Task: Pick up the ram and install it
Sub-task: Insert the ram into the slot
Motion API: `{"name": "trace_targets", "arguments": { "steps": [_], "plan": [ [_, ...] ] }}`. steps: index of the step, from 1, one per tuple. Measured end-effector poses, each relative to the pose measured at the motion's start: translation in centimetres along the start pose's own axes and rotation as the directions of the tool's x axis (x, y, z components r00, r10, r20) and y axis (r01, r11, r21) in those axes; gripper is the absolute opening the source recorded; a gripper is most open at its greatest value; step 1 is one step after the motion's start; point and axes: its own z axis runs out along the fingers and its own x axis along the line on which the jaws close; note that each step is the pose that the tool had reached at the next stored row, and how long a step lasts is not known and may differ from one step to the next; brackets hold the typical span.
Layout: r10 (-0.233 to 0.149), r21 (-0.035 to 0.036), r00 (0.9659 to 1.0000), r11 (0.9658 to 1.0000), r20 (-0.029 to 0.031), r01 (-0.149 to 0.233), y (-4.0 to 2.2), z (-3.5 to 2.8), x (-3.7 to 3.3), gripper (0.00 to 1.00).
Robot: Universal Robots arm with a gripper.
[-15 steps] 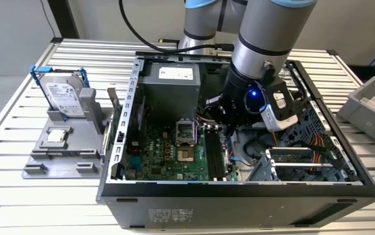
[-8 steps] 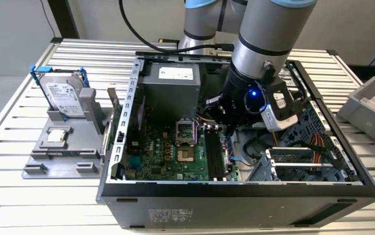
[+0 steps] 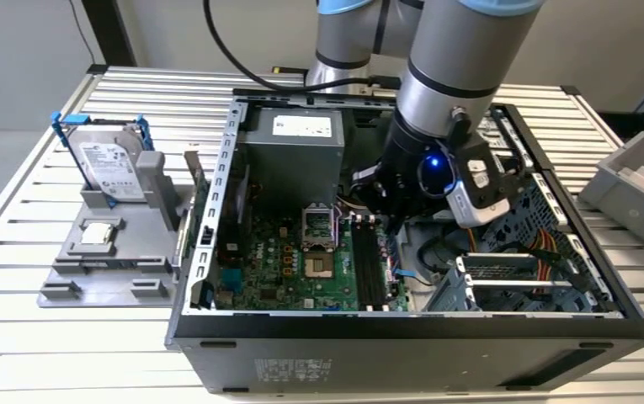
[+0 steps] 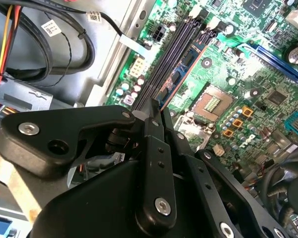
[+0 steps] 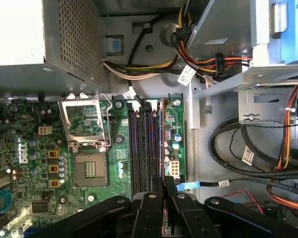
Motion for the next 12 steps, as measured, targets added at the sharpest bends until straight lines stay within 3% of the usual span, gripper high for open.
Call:
{"name": "trace_targets", "arguments": {
  "steps": [4, 12],
  "plan": [
    [-0.018, 0.0001, 0.9998, 0.9998, -0.0004, 0.018, -0.02, 0.31, 0.13, 0.0],
    [-0.034, 0.0002, 0.9994, 0.9994, -0.0011, 0.034, -0.17, 1.69, 0.13, 0.0]
  ]
}}
